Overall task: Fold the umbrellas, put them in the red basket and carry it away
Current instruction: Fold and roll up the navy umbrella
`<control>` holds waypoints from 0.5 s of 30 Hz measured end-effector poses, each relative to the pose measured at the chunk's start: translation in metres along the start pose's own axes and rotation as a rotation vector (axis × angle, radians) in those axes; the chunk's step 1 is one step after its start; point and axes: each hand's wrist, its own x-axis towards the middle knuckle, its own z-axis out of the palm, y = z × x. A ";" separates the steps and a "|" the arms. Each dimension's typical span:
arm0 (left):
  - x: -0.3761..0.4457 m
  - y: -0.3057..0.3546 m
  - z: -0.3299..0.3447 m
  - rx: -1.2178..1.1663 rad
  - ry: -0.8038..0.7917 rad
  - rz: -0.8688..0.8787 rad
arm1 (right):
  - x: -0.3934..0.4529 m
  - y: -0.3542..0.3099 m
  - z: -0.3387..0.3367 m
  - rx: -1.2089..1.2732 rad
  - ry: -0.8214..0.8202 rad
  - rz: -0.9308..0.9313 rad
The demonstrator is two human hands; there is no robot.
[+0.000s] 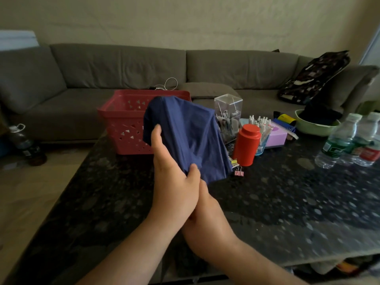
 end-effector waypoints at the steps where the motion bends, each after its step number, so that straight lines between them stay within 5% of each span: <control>1: 0.005 -0.004 -0.004 0.007 -0.006 0.010 | 0.002 -0.001 -0.006 -0.047 -0.083 -0.044; 4: 0.022 -0.016 -0.022 0.119 -0.067 0.129 | 0.016 -0.001 -0.033 -0.229 -0.101 -0.133; 7: 0.028 -0.027 -0.032 0.329 -0.141 0.338 | 0.028 -0.005 -0.057 0.260 0.157 0.066; 12: 0.012 -0.027 -0.019 0.634 -0.185 0.545 | 0.043 -0.021 -0.052 0.947 0.204 0.280; 15: 0.004 -0.026 -0.009 0.652 -0.183 0.644 | 0.048 -0.017 -0.047 1.086 0.302 0.432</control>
